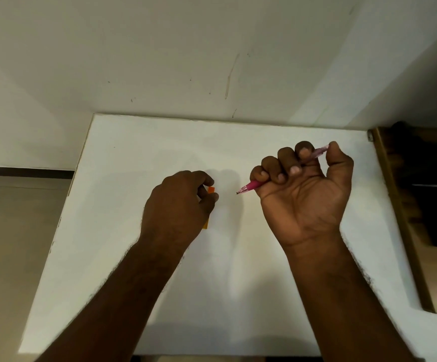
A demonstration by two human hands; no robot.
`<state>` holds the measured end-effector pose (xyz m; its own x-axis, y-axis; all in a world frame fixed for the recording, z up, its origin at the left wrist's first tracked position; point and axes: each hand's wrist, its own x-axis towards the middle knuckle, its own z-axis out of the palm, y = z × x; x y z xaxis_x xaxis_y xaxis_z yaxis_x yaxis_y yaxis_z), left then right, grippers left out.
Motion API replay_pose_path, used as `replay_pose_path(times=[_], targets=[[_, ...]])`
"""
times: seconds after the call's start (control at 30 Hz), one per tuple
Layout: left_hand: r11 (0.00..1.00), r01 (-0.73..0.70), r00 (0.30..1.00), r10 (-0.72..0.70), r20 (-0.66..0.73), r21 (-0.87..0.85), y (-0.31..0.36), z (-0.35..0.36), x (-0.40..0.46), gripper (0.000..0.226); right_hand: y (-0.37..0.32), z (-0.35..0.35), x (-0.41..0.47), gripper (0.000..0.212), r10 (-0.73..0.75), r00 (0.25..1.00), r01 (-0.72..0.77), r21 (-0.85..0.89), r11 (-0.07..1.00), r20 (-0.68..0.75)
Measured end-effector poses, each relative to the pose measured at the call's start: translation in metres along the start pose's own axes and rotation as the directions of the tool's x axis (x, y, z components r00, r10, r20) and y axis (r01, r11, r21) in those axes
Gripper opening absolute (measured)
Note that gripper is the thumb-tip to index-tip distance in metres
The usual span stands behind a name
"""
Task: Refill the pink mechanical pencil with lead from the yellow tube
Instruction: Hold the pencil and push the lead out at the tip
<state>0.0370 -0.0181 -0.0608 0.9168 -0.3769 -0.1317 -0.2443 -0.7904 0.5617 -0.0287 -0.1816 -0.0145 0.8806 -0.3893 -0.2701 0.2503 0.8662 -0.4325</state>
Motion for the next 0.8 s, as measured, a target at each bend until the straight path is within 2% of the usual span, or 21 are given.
replay_pose_path(times=[0.3, 0.4, 0.57, 0.8], targets=[[1.0, -0.004, 1.0, 0.004, 0.001, -0.01, 0.0003, 0.0007, -0.0006, 0.018, -0.0002, 0.0001, 0.0008, 0.043, -0.006, 1.0, 0.006, -0.005, 1.0, -0.003], [1.0, -0.002, 1.0, 0.002, 0.005, -0.012, -0.0004, 0.0007, -0.0008, 0.018, -0.0011, 0.0006, 0.0009, 0.037, -0.024, 1.0, 0.024, -0.025, 0.999, -0.004], [1.0, 0.001, 1.0, -0.001, 0.007, -0.01, -0.0009, 0.0018, 0.0003, 0.018, -0.0004, 0.0015, 0.0003, 0.044, 0.0, 1.0, 0.0, -0.004, 1.0, 0.006], [1.0, -0.007, 1.0, 0.007, 0.007, -0.004, -0.0002, 0.0018, 0.0003, 0.018, -0.0018, 0.0033, 0.0009, 0.044, -0.002, 1.0, 0.002, -0.015, 1.0, 0.011]])
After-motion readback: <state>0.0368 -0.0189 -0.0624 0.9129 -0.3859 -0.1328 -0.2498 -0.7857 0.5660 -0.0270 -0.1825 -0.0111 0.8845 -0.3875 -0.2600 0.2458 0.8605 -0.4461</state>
